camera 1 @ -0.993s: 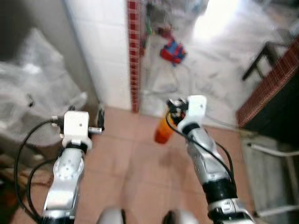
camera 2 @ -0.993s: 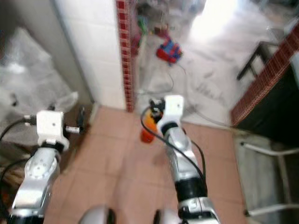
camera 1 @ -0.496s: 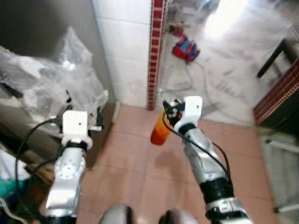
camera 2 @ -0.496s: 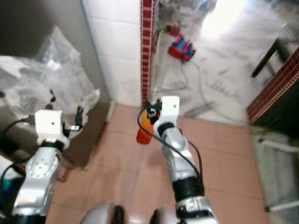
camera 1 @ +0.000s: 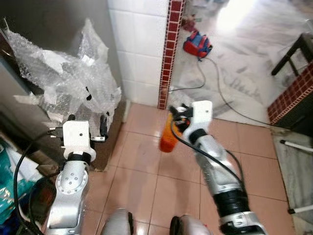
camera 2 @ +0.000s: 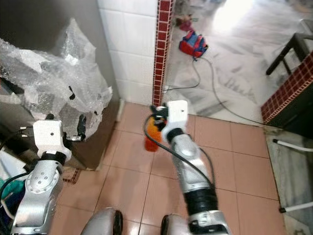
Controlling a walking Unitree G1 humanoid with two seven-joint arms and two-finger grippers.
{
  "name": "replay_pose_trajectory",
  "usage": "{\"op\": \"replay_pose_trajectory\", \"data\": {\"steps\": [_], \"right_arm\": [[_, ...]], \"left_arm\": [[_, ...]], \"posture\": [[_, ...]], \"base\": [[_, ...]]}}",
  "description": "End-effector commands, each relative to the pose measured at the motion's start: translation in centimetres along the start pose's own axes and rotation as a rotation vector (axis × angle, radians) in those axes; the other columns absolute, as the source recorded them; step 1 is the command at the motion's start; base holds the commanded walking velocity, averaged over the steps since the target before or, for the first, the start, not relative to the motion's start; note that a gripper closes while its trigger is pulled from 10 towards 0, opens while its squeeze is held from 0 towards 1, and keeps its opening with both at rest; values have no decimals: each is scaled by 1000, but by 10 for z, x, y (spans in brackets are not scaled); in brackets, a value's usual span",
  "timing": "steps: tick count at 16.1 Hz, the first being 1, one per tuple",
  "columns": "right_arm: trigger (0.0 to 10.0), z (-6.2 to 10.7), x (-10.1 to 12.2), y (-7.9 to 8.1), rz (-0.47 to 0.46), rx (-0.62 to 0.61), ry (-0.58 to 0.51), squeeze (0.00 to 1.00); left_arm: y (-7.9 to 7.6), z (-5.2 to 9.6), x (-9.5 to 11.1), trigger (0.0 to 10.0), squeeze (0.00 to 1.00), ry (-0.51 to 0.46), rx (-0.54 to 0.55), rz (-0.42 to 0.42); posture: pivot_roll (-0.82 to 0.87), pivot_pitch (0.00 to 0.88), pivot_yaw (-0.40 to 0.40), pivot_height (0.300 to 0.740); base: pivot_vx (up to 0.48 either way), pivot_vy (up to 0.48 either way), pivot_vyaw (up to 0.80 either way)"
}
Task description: Restocking fridge
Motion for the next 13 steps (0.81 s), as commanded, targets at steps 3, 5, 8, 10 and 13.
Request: {"op": "replay_pose_trajectory", "data": {"steps": [3, 5, 8, 10, 13], "right_arm": [[10000, 1, 10, -2, 19, 2, -36, 0], [10000, 1, 8, -3, 16, -9, -33, 0], [10000, 0, 8, -5, 1, -18, -35, 0], [10000, -1, 9, -5, 2, -16, -39, 0], [10000, -1, 10, -6, 5, -17, -40, 0]], "left_arm": [[10, 2, -1, 10000, 0, 15, 44, 12], [11, 4, -6, 10000, 0, 35, 41, 28], [10, 0, -7, 10000, 0, 40, 31, 30], [9, -1, -7, 10000, 0, 47, 25, 37], [7, -1, -7, 10000, 0, 48, 20, 34]], "posture": [[125, 151, -45, 740], [122, 143, -49, 740], [120, 137, -46, 740], [117, 141, -48, 740], [119, 134, -53, 740]], "base": [[0, 0, 794], [0, 0, 784], [0, 281, 0], [0, 480, 0], [0, 480, 0]]}}
Point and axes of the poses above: a point about 5 cm out from each wrist's last joint towards the gripper, its own z axis pointing back from the gripper into the wrist, its own x axis along the axis of the wrist's last joint, y = z × x, the point moved 5 cm from there along -z, pointing out of the wrist towards the gripper, and after that the axes turned 7 degrees about -z, right-handed, at the moved point
